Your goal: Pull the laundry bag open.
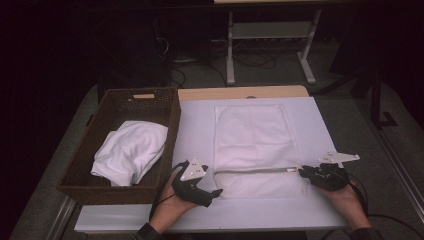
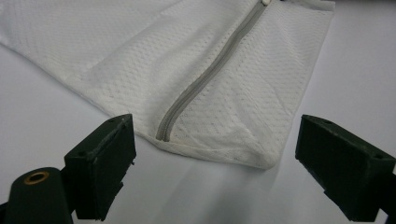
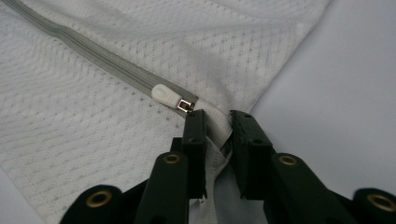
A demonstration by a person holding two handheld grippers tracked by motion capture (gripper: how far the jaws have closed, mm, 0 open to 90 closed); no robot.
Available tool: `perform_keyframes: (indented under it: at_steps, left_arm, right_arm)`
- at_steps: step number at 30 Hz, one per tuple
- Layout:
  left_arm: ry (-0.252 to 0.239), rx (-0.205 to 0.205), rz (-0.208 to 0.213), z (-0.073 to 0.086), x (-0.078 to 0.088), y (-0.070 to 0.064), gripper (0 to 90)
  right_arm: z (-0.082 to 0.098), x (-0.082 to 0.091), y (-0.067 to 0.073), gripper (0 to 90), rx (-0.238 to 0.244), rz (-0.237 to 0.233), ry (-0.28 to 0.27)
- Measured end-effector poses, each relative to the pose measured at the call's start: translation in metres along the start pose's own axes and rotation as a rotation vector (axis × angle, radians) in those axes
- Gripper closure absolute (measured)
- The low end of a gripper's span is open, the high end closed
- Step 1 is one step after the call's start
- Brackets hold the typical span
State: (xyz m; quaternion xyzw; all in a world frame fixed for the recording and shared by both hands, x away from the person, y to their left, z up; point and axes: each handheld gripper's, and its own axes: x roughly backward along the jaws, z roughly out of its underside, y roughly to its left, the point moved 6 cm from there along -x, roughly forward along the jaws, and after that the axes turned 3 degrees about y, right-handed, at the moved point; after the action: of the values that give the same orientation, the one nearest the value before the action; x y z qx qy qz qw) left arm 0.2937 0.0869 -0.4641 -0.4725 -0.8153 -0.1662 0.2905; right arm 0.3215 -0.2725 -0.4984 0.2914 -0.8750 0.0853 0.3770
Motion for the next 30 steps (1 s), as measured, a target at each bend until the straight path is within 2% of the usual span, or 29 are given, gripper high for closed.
perform_keyframes:
  at_steps: [4,8,12,15,19,25,30]
  left_arm:
    - [0.002,0.002,0.000,0.000,-0.001,0.001,11.5]
    - [-0.006,0.009,0.004,0.000,-0.001,0.003,11.6]
    - [-0.020,0.011,0.010,-0.001,-0.001,0.004,11.7]
    - [-0.036,0.016,0.022,-0.004,-0.001,0.004,11.7]
    - [-0.049,0.017,0.039,-0.007,-0.002,0.002,11.7]
    - [-0.042,-0.015,0.067,-0.017,-0.010,-0.002,11.7]
    - [-0.033,-0.016,0.092,-0.022,-0.017,-0.003,12.0]
  right_arm:
    - [0.000,0.000,0.001,84.3,-0.002,-0.006,-0.003]
    - [0.000,0.000,0.002,85.1,-0.007,-0.002,-0.006]
    - [0.000,0.000,0.001,85.2,-0.020,-0.018,-0.013]
    - [-0.002,0.004,0.001,85.2,-0.034,-0.035,-0.037]
    - [-0.004,0.007,0.003,85.1,-0.032,-0.050,-0.049]
    - [-0.005,0.008,0.009,85.1,-0.019,-0.077,-0.048]
    - [-0.005,0.008,0.011,85.1,-0.018,-0.091,-0.052]
